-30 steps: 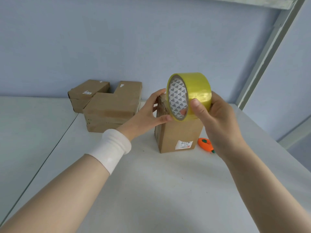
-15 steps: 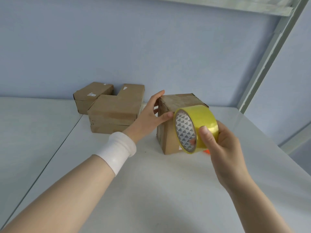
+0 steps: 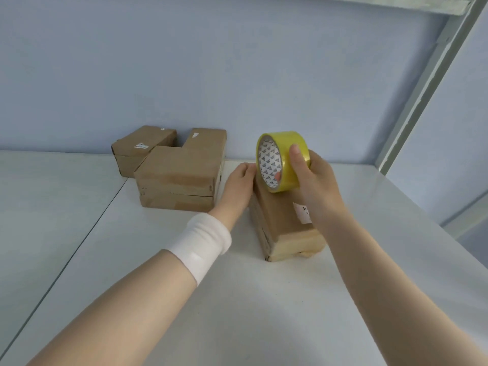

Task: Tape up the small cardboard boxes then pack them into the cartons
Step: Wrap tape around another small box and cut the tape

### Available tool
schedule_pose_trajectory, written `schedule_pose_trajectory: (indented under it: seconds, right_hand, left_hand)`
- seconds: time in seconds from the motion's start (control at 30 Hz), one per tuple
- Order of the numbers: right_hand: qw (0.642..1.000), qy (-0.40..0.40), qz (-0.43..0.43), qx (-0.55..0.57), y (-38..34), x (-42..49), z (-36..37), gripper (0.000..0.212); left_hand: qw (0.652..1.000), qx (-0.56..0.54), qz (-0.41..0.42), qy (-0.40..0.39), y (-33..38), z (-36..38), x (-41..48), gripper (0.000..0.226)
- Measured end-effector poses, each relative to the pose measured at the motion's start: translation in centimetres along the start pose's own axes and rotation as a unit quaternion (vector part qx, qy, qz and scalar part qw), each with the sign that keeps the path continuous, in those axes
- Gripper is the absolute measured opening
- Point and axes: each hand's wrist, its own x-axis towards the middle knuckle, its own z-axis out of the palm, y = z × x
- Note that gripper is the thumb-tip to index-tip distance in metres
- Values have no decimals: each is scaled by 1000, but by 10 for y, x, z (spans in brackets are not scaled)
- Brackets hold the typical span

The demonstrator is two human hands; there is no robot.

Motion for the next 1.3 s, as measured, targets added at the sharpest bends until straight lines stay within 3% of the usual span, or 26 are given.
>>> schedule_pose_trajectory:
  seconds: [0.17,0.37,0.5,0.57,0.63,0.73,0.93,1.07,1.2,1.3]
  right_hand:
    - [999,-19,33,21,13,-1,1,25]
    - [998,43,-43,16,11,-26,-2,25]
    - [998,-18,-54,13,13,-39,-12,29]
    - [995,-46,-71,-49,14,-42,-13,30]
    - [993,-46,-79,-69,14,-44,-14,23]
    - [998,-7,-54,-4,3,-51,-14,12]
    - [998,58,-15,-21,-12,-89,-30,43]
    - [996,53,25,-65,-11,-110,-36,56]
    - [992,31,113,-57,11,-129,-32,28]
    - [990,34,116,-73,21,-132,-27,21]
  left_hand:
    - [1000,3,5,8,-15,15,1,29]
    - [1000,-17,5,11,-15,16,4,29]
    - [999,-32,9,17,-13,17,2,30]
    - [999,-24,23,19,-13,17,2,30]
    - [999,-14,34,21,-14,17,2,30]
    - [999,-5,27,17,-17,17,3,28]
    - [999,-14,25,31,-23,19,8,31]
    - [999,-15,32,30,-24,19,7,31]
    - [998,16,42,38,-24,19,8,30]
    - [999,26,33,33,-21,19,5,32]
